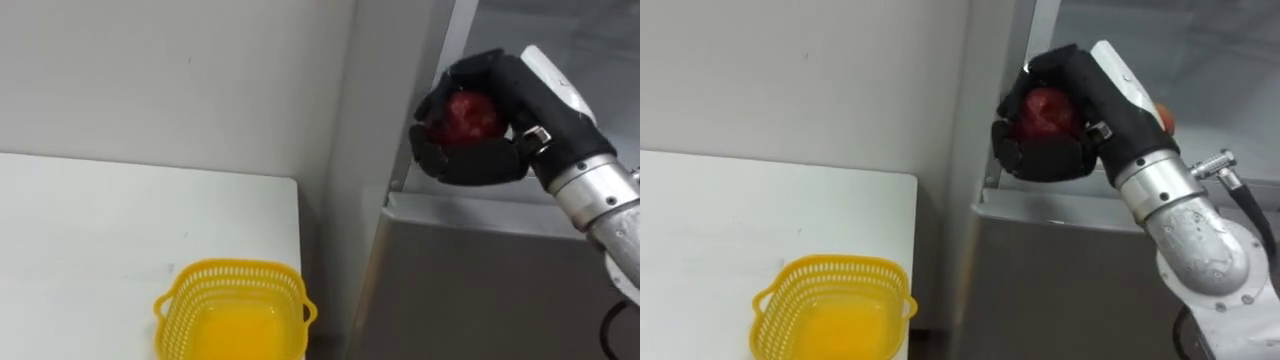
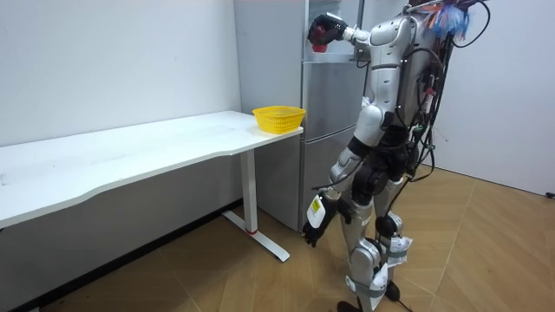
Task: Retrieve from the upper fridge
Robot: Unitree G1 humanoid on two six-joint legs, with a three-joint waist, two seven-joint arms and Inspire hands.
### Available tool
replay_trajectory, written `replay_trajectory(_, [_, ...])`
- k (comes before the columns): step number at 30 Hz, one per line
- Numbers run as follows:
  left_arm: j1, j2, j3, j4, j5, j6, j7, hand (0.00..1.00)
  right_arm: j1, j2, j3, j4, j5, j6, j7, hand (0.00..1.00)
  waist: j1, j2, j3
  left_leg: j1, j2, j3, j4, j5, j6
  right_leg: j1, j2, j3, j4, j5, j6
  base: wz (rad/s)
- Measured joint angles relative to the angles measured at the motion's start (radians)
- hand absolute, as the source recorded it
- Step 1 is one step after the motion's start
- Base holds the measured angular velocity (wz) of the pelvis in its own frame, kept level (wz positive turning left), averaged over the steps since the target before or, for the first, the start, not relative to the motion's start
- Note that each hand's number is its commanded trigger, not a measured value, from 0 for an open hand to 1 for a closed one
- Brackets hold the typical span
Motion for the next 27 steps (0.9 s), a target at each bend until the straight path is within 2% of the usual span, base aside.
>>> replay_trajectory(5, [0.037, -0.001, -0.002, -0.007, 0.000, -0.005, 0.021, 0.00, 0.022, 0.017, 0.000, -0.140, 0.001, -0.027, -0.001, 1.00, -0.001, 0.003, 0.0019, 0.001, 0.001, 0.001, 0.000, 0.000, 0.000, 0.001, 0.001, 0.002, 0.003, 0.001, -0.001, 0.01])
replay_trajectory(9, [0.049, -0.004, -0.004, -0.007, 0.000, -0.006, 0.026, 0.00, 0.047, 0.029, 0.000, -0.175, -0.001, -0.048, -0.001, 1.00, -0.002, 0.008, 0.0042, 0.001, 0.001, 0.000, 0.001, -0.001, 0.000, -0.001, -0.001, 0.000, 0.013, 0.001, -0.002, 0.00])
replay_trajectory(15, [0.051, -0.011, -0.002, -0.006, 0.001, -0.015, 0.025, 0.00, 0.074, 0.039, 0.000, -0.238, 0.000, -0.066, -0.002, 1.00, -0.008, 0.023, -0.0028, -0.003, 0.001, -0.001, 0.007, -0.001, 0.000, -0.002, -0.001, 0.000, 0.014, 0.002, -0.003, 0.00])
replay_trajectory(17, [0.051, -0.015, -0.003, -0.006, 0.001, -0.027, 0.023, 0.00, 0.080, 0.041, 0.000, -0.259, 0.001, -0.098, 0.005, 1.00, -0.009, 0.034, -0.0076, 0.000, 0.001, -0.001, 0.006, -0.001, 0.000, 0.000, 0.000, 0.000, 0.014, 0.002, -0.003, 0.00])
replay_trajectory(20, [0.050, -0.016, -0.001, -0.006, 0.003, -0.028, 0.015, 0.00, 0.115, 0.045, 0.001, -0.306, -0.006, -0.106, 0.031, 1.00, -0.007, 0.039, -0.0101, 0.006, 0.001, 0.000, 0.004, 0.000, 0.000, 0.003, 0.000, -0.001, 0.015, 0.002, -0.003, 0.00])
replay_trajectory(24, [0.049, -0.016, -0.002, -0.008, 0.003, -0.027, 0.013, 0.00, 0.145, 0.073, 0.014, -0.327, -0.033, -0.104, 0.083, 1.00, -0.006, 0.036, -0.0083, 0.005, 0.001, 0.000, 0.005, 0.000, 0.000, 0.003, -0.001, 0.001, 0.016, 0.002, -0.003, 0.00])
replay_trajectory(27, [0.041, -0.014, -0.012, -0.007, 0.002, -0.028, 0.003, 0.00, 0.146, 0.093, 0.045, -0.325, -0.064, -0.102, 0.117, 1.00, 0.009, 0.029, -0.0031, 0.005, 0.001, 0.003, 0.004, 0.000, -0.001, 0.001, 0.000, 0.002, 0.016, 0.003, -0.004, -0.02])
